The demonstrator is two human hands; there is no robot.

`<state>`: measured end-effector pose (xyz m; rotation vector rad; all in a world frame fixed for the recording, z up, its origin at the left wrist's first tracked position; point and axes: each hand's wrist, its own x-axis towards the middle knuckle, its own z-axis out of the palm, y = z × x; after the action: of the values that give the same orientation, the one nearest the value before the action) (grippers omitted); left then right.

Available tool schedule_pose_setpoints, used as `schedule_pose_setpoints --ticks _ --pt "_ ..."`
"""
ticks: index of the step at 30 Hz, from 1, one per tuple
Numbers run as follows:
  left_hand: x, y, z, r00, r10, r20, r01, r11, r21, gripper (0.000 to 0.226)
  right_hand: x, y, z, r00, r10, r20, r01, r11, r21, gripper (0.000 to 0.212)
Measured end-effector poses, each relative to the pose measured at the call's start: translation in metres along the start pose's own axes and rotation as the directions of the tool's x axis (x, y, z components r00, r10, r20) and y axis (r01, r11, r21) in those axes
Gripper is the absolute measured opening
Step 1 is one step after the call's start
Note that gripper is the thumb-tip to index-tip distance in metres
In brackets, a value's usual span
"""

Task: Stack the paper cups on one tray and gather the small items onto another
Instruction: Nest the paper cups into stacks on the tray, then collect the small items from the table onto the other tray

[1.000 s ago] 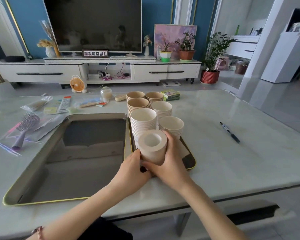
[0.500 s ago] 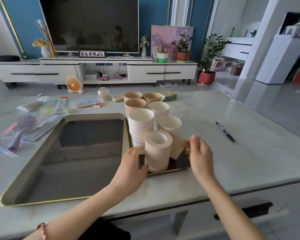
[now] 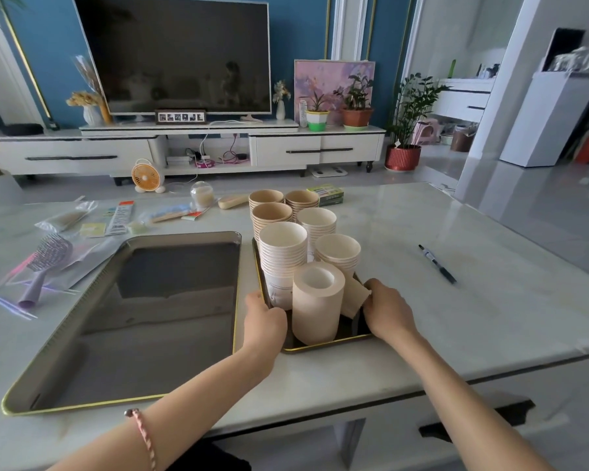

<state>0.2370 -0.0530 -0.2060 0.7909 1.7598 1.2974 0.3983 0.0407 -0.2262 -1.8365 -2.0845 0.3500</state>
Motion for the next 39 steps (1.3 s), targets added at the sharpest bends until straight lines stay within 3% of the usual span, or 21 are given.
schedule_pose_setpoints --ticks 13,16,20,24,29,33,35,36,39 --pt "0.007 0.016 0.086 0.982 0.019 0.186 -0.008 0.998 -0.059 0.054 0.032 0.083 -0.042 0.989 0.138 -0.042 -0.141 0.987 -0.074 0.025" --pt "0.015 0.015 0.100 0.987 0.017 0.159 -0.006 0.997 -0.071 0.053 0.038 0.096 -0.047 0.985 0.151 -0.078 -0.151 0.989 0.007 0.028" --pt "0.018 0.015 0.109 0.986 0.024 0.166 -0.012 0.998 -0.069 0.040 0.053 0.118 -0.050 0.923 0.283 -0.260 -0.230 0.949 0.216 0.027" --pt "0.024 0.010 0.108 0.985 0.036 0.168 -0.027 0.998 -0.058 0.038 0.069 0.125 -0.047 0.935 0.310 -0.172 -0.310 0.950 0.024 0.035" --pt "0.026 0.008 0.102 0.975 0.045 0.217 -0.038 0.998 -0.040 0.040 0.086 0.128 -0.049 0.931 0.274 -0.242 -0.314 0.937 -0.150 0.027" --pt "0.030 0.010 0.086 0.973 0.086 0.215 -0.115 0.985 0.126 0.050 0.095 0.142 -0.054 0.963 0.198 -0.181 -0.243 0.929 -0.278 0.030" --pt "0.037 0.012 0.065 0.959 0.199 0.202 -0.249 0.932 0.264 0.049 0.097 0.148 -0.053 0.947 0.256 -0.194 -0.294 0.933 -0.206 0.028" --pt "0.042 0.016 0.052 0.949 0.257 0.180 -0.306 0.885 0.350 0.048 0.097 0.150 -0.055 0.927 0.306 -0.217 -0.332 0.939 -0.092 0.026" --pt "0.071 0.022 0.005 0.958 0.276 0.074 -0.266 0.768 0.583 0.050 0.090 0.140 -0.073 0.852 0.403 -0.333 -0.303 0.900 0.313 0.027"
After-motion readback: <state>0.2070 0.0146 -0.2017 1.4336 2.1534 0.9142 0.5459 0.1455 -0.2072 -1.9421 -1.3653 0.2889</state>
